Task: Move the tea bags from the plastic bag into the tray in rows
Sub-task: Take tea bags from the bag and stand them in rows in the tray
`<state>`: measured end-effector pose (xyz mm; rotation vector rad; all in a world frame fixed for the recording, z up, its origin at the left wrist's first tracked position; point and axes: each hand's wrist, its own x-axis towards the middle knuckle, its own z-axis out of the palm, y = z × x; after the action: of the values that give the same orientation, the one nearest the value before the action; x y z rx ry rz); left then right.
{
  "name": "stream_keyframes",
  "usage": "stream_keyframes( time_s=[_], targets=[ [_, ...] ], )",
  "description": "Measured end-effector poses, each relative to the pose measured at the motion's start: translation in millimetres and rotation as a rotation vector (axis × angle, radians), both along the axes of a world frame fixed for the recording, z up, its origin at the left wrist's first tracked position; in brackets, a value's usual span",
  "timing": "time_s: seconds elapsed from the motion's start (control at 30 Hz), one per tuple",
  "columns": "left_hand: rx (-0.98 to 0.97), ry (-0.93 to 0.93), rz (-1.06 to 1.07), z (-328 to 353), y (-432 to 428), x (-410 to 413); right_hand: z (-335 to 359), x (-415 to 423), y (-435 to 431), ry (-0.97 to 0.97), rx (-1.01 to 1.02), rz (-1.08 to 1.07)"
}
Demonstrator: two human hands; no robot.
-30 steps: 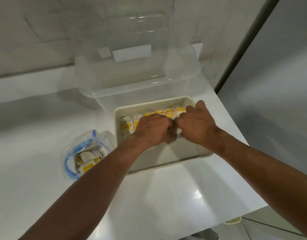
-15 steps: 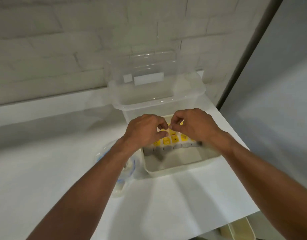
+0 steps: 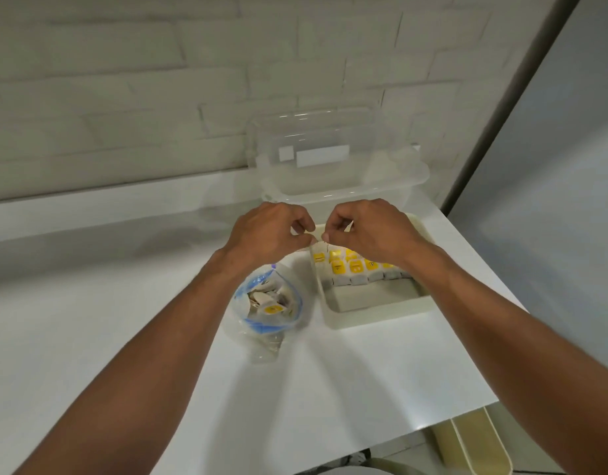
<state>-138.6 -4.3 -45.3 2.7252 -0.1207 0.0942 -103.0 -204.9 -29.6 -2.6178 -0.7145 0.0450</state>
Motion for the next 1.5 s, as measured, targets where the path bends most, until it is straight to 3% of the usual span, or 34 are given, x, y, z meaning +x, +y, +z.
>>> stream_keyframes(
  time_s=[0.17,0.33,0.47,0.63,0.73,0.97,1.5],
  targets=[
    [-0.045,0.020,0.025,-3.1,22.3,-14.4,0.4,-10.6,23.3,0.019,0.008,0.008],
    [0.071,0.146,0.061,-27.9,38.6,-31.3,-20.5,-26.6,51.4,0.156,0.006,0.051],
    [0.132,0.247,0.084,-57.7,54.2,-43.6,-47.4,-41.6,77.4,0.255,-0.154,0.093],
    [0.139,0.320,0.024,-85.6,66.1,-56.5,-88.5,-54.9,100.2,0.168,-0.412,-0.028],
    [0.168,0.284,0.015,-95.7,66.4,-59.9,-99.4,-62.8,103.5,0.209,-0.441,-0.023],
    [0.231,0.173,0.076,-111.6,71.3,-63.1,-112.6,-61.4,109.9,0.221,-0.275,-0.029],
    [0.043,0.181,0.217,-124.0,79.0,-73.2,-136.9,-63.4,101.0,0.200,0.051,-0.090]
  ],
)
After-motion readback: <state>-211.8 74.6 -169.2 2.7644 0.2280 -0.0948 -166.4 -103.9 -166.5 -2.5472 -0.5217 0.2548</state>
